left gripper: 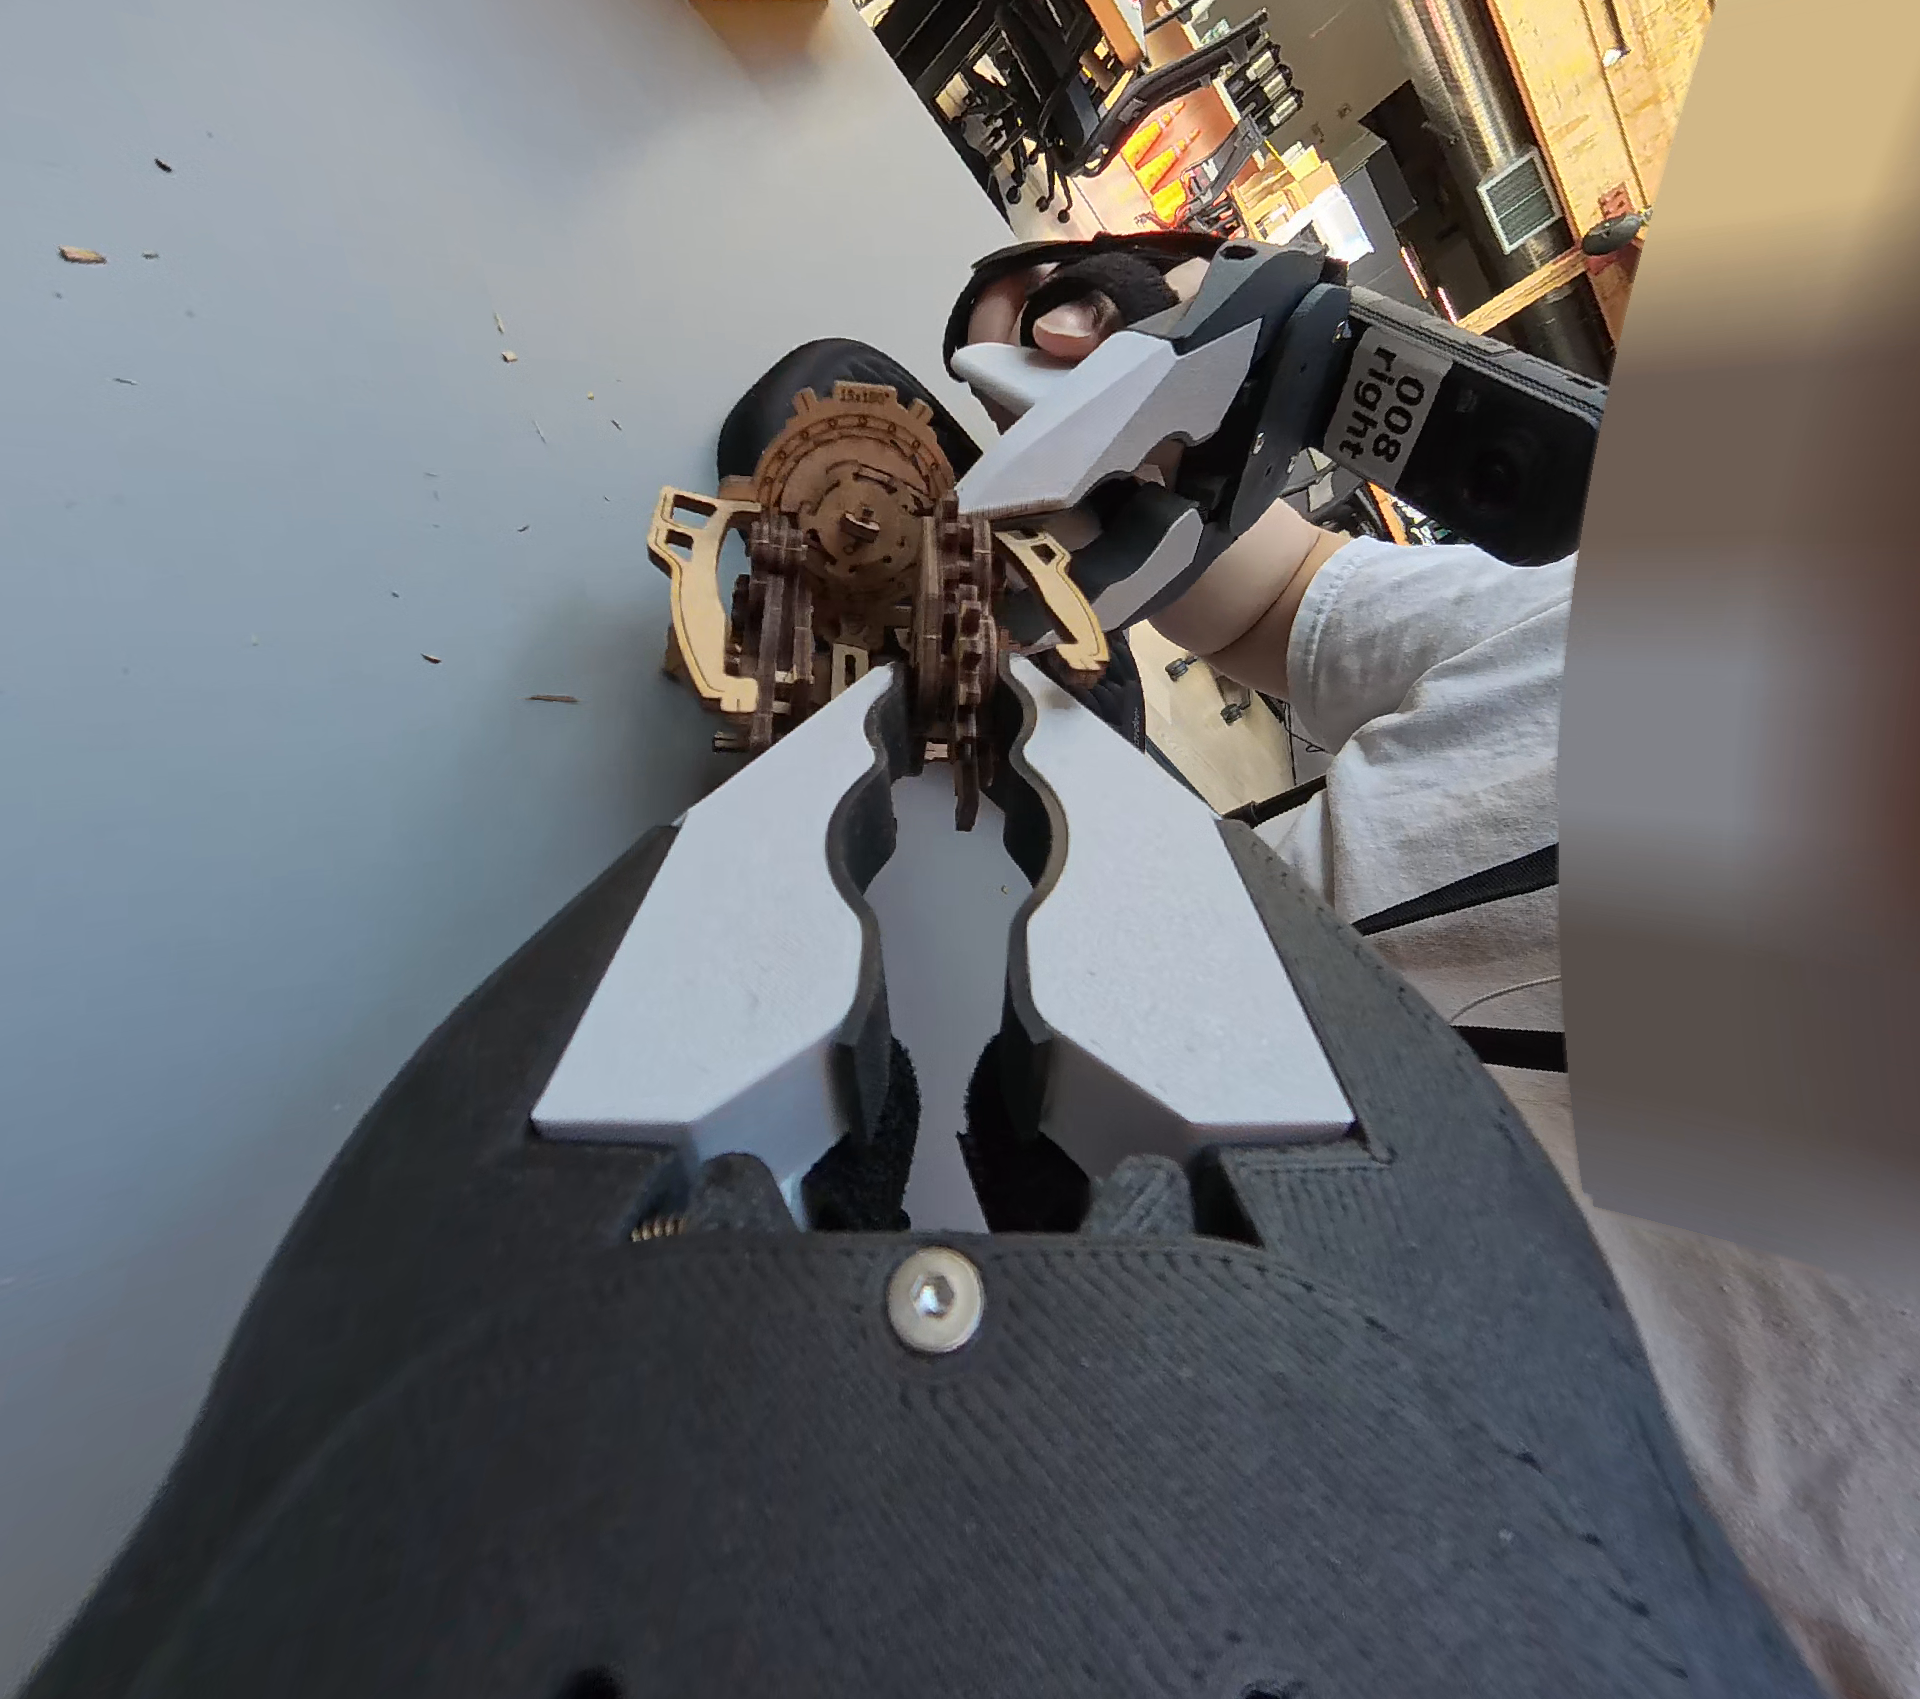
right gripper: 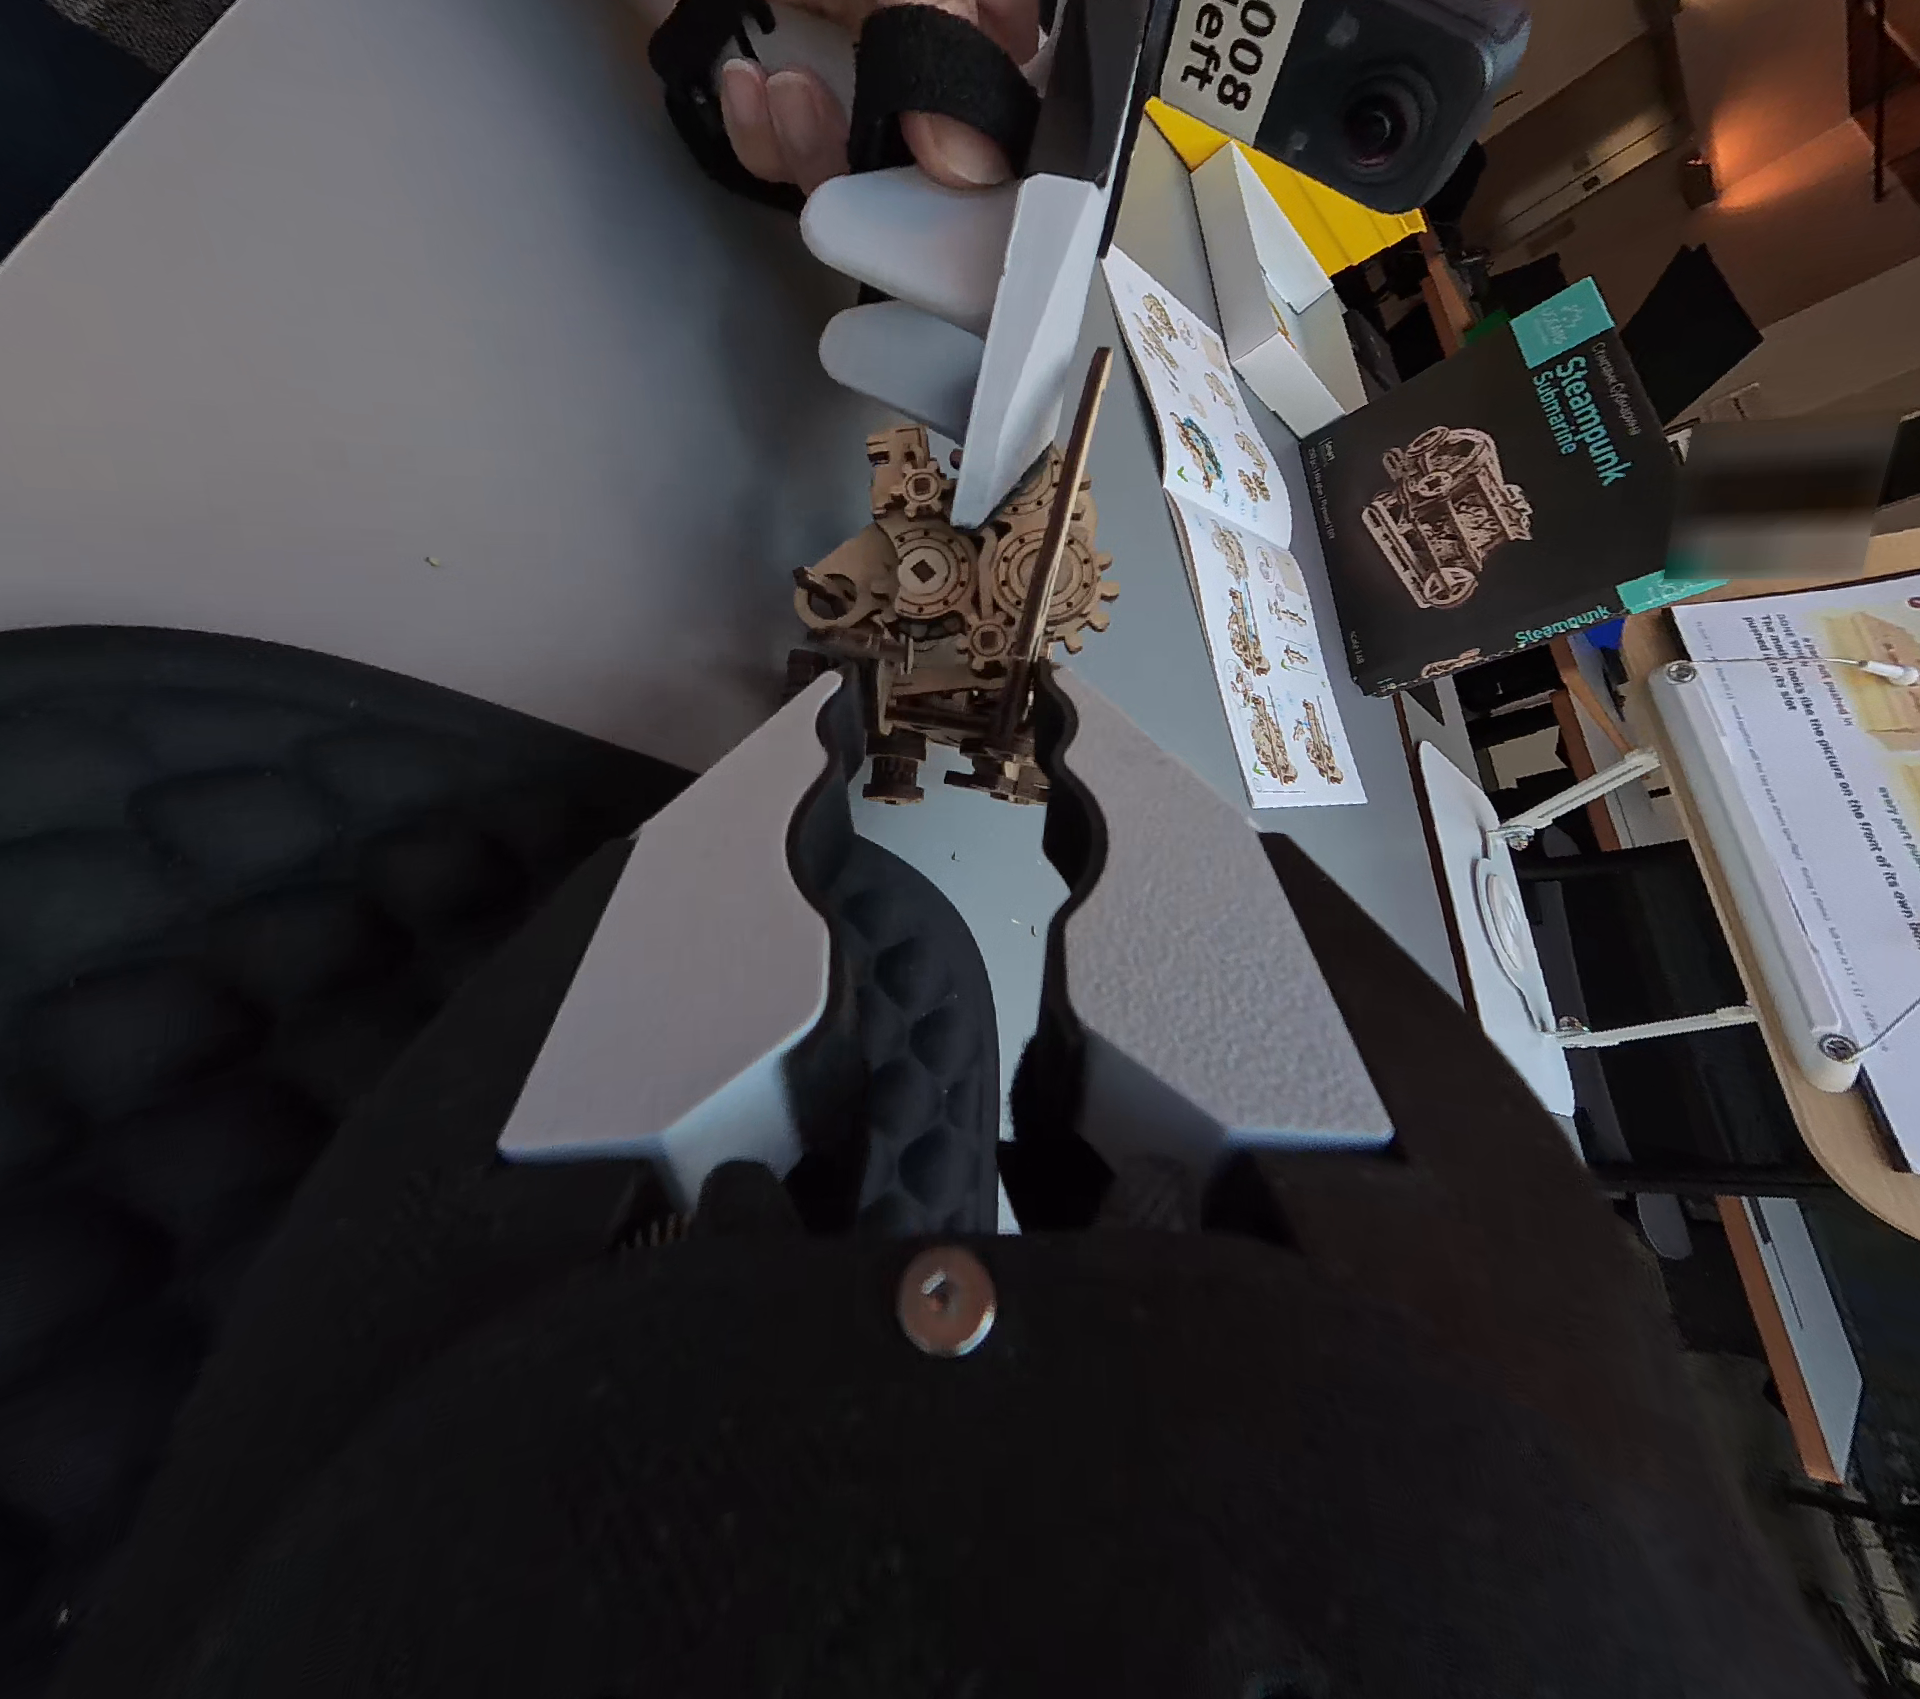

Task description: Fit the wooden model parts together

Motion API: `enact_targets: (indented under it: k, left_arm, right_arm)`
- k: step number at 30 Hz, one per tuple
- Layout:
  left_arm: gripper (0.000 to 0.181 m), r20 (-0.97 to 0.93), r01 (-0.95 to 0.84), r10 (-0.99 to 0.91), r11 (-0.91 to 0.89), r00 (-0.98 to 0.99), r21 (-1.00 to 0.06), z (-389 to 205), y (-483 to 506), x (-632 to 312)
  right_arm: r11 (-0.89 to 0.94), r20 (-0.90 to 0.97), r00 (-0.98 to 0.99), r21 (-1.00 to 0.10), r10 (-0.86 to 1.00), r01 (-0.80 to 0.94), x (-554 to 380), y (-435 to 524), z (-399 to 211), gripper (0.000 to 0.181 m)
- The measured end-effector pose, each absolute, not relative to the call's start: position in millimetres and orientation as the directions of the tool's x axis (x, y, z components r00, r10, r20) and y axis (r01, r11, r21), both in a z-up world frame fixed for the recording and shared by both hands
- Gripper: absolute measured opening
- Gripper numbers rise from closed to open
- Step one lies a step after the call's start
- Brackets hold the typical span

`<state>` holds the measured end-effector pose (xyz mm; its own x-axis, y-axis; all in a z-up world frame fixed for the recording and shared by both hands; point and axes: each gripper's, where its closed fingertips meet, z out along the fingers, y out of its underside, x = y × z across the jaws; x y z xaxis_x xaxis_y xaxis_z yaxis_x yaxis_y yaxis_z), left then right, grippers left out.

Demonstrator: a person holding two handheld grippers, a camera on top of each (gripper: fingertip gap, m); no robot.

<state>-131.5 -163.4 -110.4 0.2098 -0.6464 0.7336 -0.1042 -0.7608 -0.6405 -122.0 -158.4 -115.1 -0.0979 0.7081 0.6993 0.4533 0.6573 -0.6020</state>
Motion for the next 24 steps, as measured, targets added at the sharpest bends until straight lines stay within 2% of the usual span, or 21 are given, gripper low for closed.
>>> enact_targets:
  k: [15, 21, 24]
  left_arm:
    - [0.013, 0.716, -0.159, -0.651, -0.757, 0.252, -0.633, -115.6, -163.7, -131.2]
    - [0.013, 0.704, -0.192, -0.662, -0.749, 0.258, -0.634, -115.5, -165.0, -129.8]
    - [0.013, 0.678, -0.218, -0.683, -0.73, 0.271, -0.648, -114.8, -165.1, -129.9]
  right_arm:
    - [0.695, 0.737, -0.17, -0.497, 0.654, 0.519, -123.7, -155.8, -118.5, 0.041]
    - [0.671, 0.714, -0.167, -0.514, 0.68, 0.534, -125.6, -154.1, -114.4, 0.054]
    - [0.657, 0.696, -0.169, -0.53, 0.698, 0.536, -126.5, -153.5, -114.6, 0.054]
